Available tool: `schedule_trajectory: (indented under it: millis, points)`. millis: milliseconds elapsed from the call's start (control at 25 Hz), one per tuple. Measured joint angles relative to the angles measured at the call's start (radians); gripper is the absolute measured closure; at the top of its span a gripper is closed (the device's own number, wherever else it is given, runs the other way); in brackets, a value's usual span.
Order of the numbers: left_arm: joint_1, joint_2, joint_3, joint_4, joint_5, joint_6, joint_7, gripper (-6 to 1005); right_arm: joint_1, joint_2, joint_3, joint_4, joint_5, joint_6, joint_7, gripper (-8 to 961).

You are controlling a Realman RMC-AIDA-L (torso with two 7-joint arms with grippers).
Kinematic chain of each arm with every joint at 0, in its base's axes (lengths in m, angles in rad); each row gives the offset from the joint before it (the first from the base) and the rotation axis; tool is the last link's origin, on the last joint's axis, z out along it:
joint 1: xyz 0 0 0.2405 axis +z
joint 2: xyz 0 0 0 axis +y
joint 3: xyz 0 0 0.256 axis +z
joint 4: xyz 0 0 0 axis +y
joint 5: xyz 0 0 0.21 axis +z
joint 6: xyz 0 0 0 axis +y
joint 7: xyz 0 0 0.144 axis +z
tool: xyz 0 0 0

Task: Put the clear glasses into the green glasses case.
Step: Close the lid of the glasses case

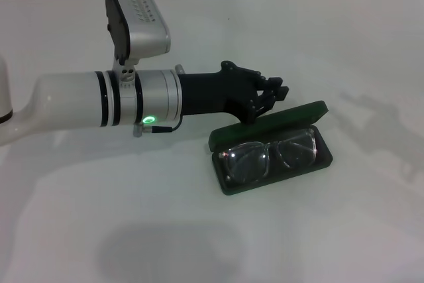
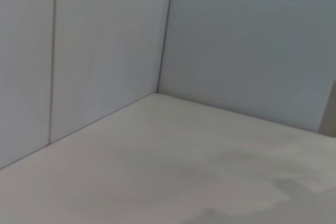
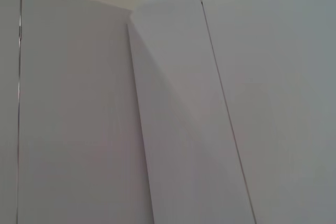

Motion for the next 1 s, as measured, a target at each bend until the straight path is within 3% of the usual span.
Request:
schedule_trajectory:
  millis: [360,1000]
  points:
    - [0.001,0.001,0.069,0.005,0.001,0.006,-0.019,815,-0.002,-0.001,0.005,0.0,-0.001,-0.007,0.003,567]
    - [0.01,-0.001,0.111,0.007,-0.001,0.005,-0.013,810,-0.001,-0.001,0.005,0.0,-0.001,-0.007,0.004,550]
